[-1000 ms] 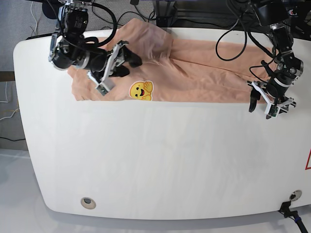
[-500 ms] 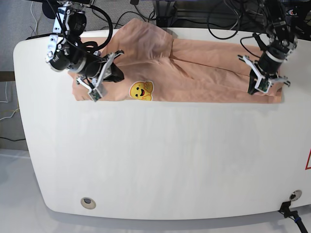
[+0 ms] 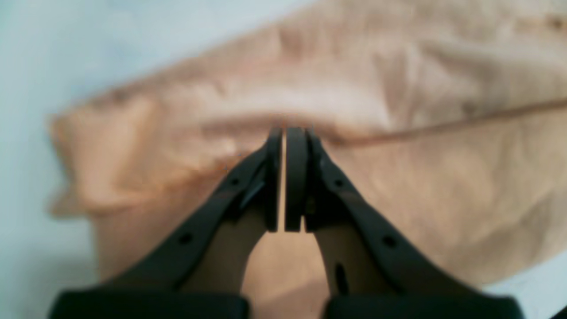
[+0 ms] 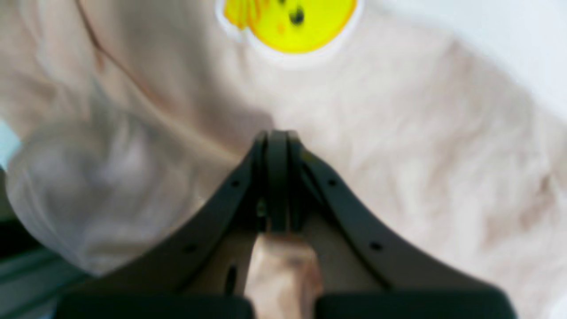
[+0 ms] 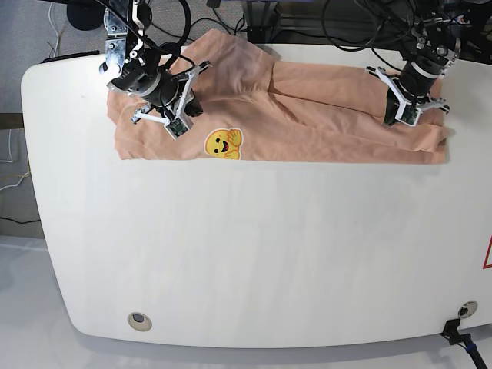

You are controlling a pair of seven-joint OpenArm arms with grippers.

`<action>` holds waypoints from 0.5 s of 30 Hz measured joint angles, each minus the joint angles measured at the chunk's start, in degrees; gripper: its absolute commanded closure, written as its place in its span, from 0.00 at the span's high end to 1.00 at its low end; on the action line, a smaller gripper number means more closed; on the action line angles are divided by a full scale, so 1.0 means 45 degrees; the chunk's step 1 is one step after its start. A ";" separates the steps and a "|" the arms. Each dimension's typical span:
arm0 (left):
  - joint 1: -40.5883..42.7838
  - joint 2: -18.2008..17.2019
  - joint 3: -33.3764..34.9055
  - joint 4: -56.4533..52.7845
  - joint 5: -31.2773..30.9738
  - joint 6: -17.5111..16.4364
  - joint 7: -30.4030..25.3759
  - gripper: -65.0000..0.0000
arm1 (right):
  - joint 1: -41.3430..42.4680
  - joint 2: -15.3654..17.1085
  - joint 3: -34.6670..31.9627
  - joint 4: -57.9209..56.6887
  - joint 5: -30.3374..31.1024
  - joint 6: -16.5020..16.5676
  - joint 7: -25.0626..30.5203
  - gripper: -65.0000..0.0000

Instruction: Fold the T-shirt properly

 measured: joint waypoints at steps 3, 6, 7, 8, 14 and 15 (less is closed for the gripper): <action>-0.0039 0.0005 0.0019 -0.0763 0.0010 -0.0044 0.0019 0.00 | -0.0005 -0.0015 -0.0015 -0.0933 -0.0427 0.0015 0.0675 0.00; -0.0233 -0.0015 0.0155 -0.1311 -0.0107 0.0019 -0.0151 0.00 | 0.0248 0.0044 0.0039 -0.1982 -0.0262 0.0034 0.1530 0.00; -0.0359 -0.0034 0.0267 -0.1447 -0.0141 0.0034 -0.0209 0.00 | 0.0364 0.0102 0.0049 -0.2336 -0.0160 0.0087 0.1928 0.00; -0.0481 -0.0063 0.0389 -0.1637 -0.0209 0.0078 -0.0389 0.00 | 0.0481 0.0102 0.0049 -0.2744 -0.0039 0.0097 0.2472 0.00; -0.1603 -0.0102 0.0845 -0.2560 -0.0325 0.0058 -0.0622 0.00 | 0.1671 0.0248 0.0049 -0.4483 0.0529 0.0398 0.3395 0.00; -0.1817 -0.0102 0.0889 -0.2715 -0.0321 0.0063 -0.0617 0.00 | 0.1860 0.0238 0.0049 -0.4697 0.0573 0.0393 0.3410 0.00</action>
